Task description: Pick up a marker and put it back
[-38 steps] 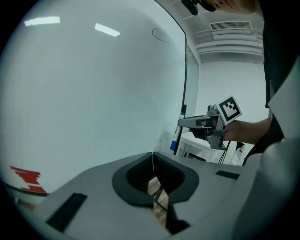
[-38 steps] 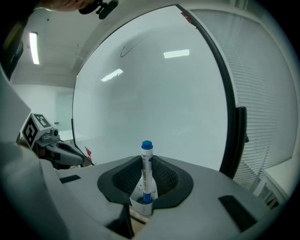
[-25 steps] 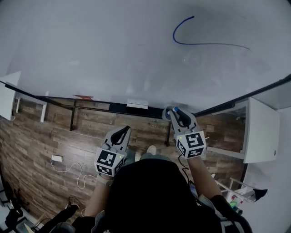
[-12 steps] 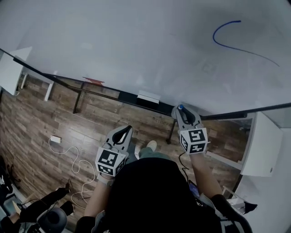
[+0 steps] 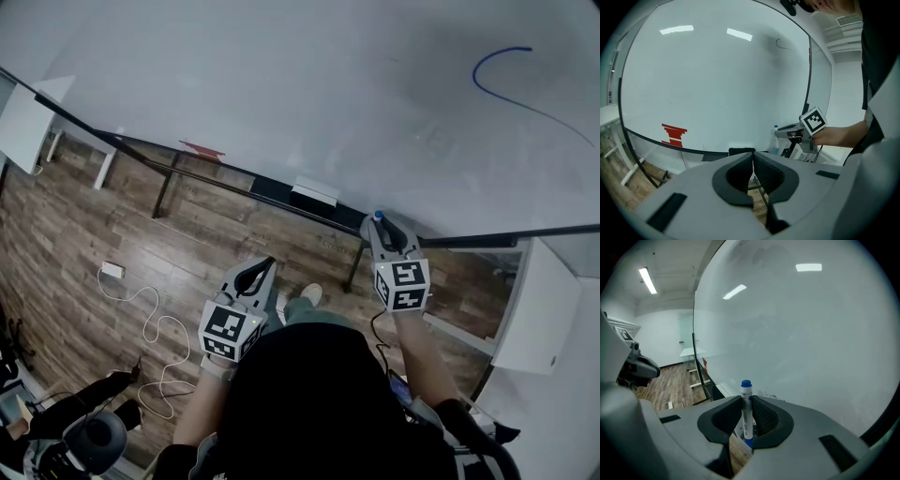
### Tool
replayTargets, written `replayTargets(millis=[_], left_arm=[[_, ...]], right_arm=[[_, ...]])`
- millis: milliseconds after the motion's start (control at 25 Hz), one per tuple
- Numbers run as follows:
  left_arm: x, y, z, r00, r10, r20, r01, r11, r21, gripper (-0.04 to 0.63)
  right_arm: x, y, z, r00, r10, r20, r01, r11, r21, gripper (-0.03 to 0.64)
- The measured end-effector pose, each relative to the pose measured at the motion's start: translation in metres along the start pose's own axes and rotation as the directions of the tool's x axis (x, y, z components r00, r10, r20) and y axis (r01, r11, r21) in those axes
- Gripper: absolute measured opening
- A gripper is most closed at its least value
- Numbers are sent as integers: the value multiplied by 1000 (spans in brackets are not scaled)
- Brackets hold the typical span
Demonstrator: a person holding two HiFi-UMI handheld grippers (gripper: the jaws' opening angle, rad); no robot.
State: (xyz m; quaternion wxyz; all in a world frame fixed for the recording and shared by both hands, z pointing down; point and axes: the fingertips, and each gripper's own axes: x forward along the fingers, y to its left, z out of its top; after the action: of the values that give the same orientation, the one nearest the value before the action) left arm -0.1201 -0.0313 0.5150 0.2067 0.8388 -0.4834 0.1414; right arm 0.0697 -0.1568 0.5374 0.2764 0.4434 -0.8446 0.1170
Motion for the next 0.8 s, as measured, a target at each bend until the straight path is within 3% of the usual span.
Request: replayTargets(millis=[800], left_arm=[[-4,6,-1,1000,-18,4,18,1000,-4,23]], right_arm=[[4,3,-3,999,-27,-36,27,1000,-2,120]])
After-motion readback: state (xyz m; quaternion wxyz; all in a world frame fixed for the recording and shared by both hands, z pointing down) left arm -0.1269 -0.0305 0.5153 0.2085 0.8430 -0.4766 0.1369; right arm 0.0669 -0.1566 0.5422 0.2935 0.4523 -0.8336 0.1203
